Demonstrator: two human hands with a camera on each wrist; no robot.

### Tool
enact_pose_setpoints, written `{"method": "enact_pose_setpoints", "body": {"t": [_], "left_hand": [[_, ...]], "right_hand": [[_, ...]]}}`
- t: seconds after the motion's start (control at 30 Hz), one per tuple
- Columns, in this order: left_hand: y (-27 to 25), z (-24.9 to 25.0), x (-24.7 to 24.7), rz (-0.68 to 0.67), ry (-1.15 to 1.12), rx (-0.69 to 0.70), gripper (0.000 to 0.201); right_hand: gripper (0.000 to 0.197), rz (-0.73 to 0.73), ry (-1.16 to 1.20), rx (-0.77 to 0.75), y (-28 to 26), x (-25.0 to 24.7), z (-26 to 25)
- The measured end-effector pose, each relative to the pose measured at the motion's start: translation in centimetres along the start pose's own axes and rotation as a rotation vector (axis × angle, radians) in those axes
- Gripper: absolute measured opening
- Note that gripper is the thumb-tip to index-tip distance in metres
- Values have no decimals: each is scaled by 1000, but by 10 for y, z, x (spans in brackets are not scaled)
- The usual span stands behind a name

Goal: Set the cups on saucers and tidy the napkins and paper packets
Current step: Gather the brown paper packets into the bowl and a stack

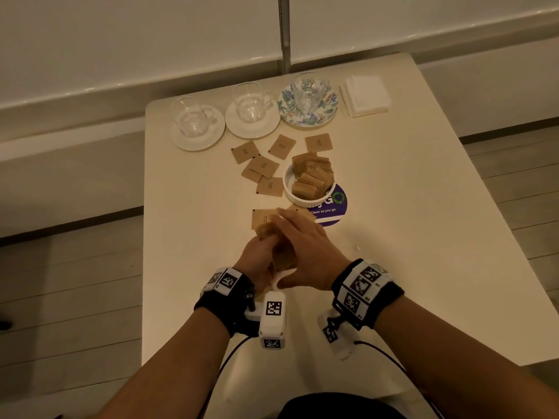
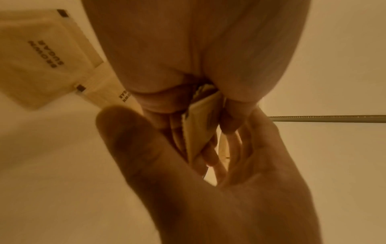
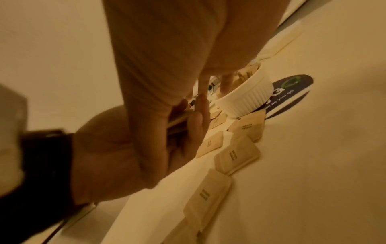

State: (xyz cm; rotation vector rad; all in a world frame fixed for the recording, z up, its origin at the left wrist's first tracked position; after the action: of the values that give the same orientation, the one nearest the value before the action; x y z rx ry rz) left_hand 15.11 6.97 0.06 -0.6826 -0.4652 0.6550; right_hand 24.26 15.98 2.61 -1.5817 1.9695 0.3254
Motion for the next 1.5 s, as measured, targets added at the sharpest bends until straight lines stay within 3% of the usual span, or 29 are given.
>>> {"method": "enact_pose_setpoints", "body": {"t": [0.2,0.37,0.47,0.57,0.7,0.9,1.07,1.17,1.3,1.43,1.5], "left_hand": [[2,-2,-11,-65,123,-39,20],[8,8,-31,10,187,14,20],[17,21,-55,120,161,39,19],[29,34,-75,200,210,88,17],[42,48,-88,249,233,117,13],[55,48,-96,253,257,100,11],[61,45,-100,254,304,109,11],[63,44,-101,264,333,128,16],[54,47,-95,182,377,110,29],[31,41,-71,9,477,-6,49],[18,31,-56,-125,399,-58,56]], "right_hand": [[68,0,-32,-12,21,5,-9],[84,-93,4,139,42,18,11],[69,-75,-94,169,57,23,24],[70,-102,-296,178,74,31,27],[63,-37,-380,160,89,37,25],[29,18,-380,256,98,36,19],[22,-76,-383,261,96,38,17],[28,-126,-213,245,94,34,12],[33,-55,-33,184,80,18,-3],[23,-51,157,104,59,10,-20],[25,1,272,112,50,9,-21]]}}
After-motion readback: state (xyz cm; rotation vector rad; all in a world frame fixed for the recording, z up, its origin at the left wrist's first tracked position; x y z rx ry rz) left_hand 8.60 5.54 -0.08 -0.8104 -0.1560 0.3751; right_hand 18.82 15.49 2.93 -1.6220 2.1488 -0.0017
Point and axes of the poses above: each hand's wrist, its own y-axis towards the middle knuckle, its own x-axis out of the palm, z = x × y, the point moved 2 cm from there along y, towards the middle knuckle, and after that the axes turned 12 degrees about y, right-handed, at the moved point
